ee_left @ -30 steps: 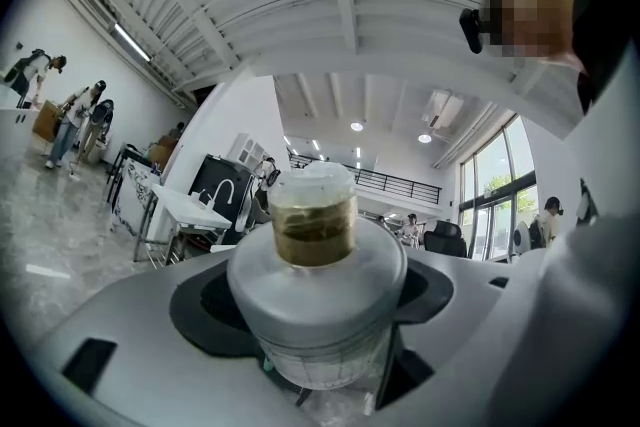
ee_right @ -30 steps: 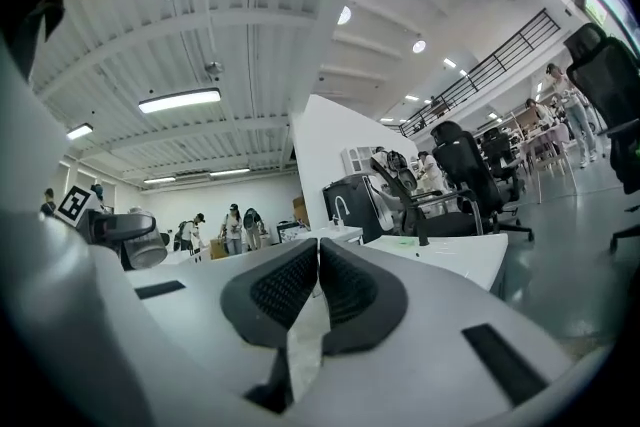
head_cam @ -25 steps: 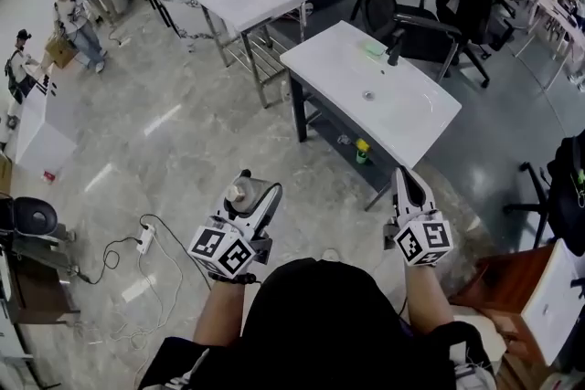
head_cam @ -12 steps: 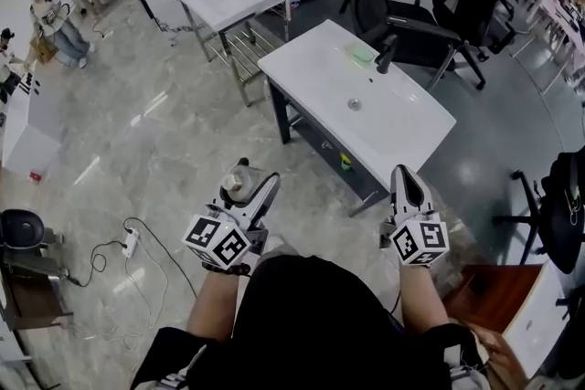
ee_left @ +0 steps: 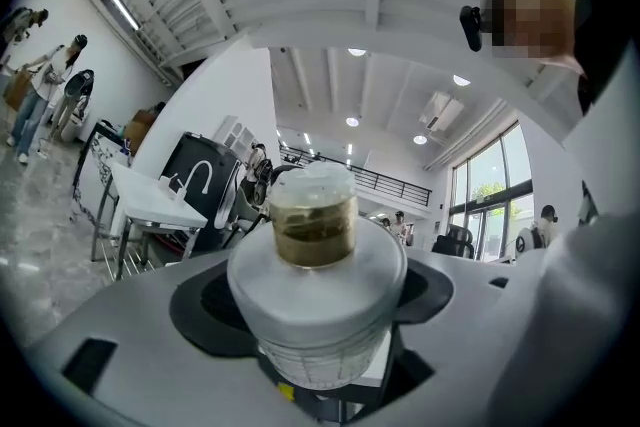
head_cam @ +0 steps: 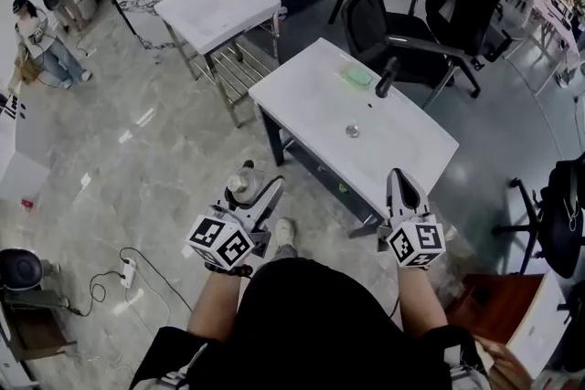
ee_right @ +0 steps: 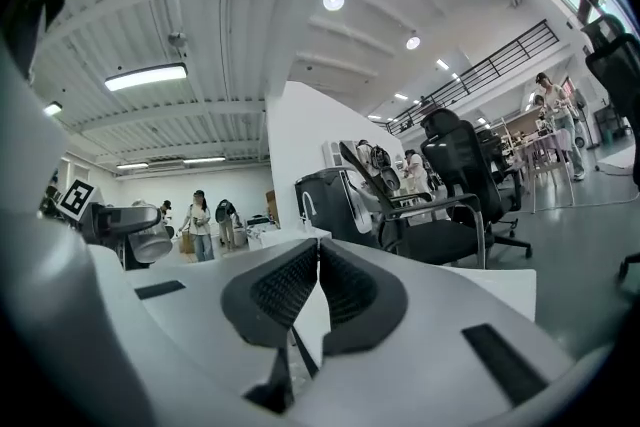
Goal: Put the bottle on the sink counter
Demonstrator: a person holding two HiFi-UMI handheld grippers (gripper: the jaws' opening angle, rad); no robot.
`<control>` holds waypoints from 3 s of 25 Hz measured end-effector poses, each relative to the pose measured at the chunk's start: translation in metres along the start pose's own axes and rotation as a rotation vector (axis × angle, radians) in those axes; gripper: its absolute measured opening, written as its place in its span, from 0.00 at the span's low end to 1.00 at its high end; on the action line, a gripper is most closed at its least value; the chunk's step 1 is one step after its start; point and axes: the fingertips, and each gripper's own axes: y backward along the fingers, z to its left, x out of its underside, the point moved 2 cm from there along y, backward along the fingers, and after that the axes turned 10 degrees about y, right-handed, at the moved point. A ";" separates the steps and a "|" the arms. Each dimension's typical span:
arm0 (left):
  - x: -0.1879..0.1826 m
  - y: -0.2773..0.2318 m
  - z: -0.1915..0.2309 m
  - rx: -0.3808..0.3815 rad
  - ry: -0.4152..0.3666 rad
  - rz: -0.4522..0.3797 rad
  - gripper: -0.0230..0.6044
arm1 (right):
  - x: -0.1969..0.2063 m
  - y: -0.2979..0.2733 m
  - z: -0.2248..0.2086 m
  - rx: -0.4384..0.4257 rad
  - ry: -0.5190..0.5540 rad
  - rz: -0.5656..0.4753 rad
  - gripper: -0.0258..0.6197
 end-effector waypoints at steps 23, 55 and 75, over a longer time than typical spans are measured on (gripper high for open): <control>-0.065 -0.122 0.134 0.144 0.019 0.097 0.60 | -0.017 -0.165 0.011 0.109 0.034 0.018 0.09; -0.020 -0.306 0.196 0.131 0.039 0.308 0.60 | 0.059 -0.289 -0.039 -0.026 -0.005 0.222 0.09; 0.070 -0.445 0.229 0.105 0.008 0.454 0.60 | 0.109 -0.284 -0.062 -0.033 -0.007 0.377 0.09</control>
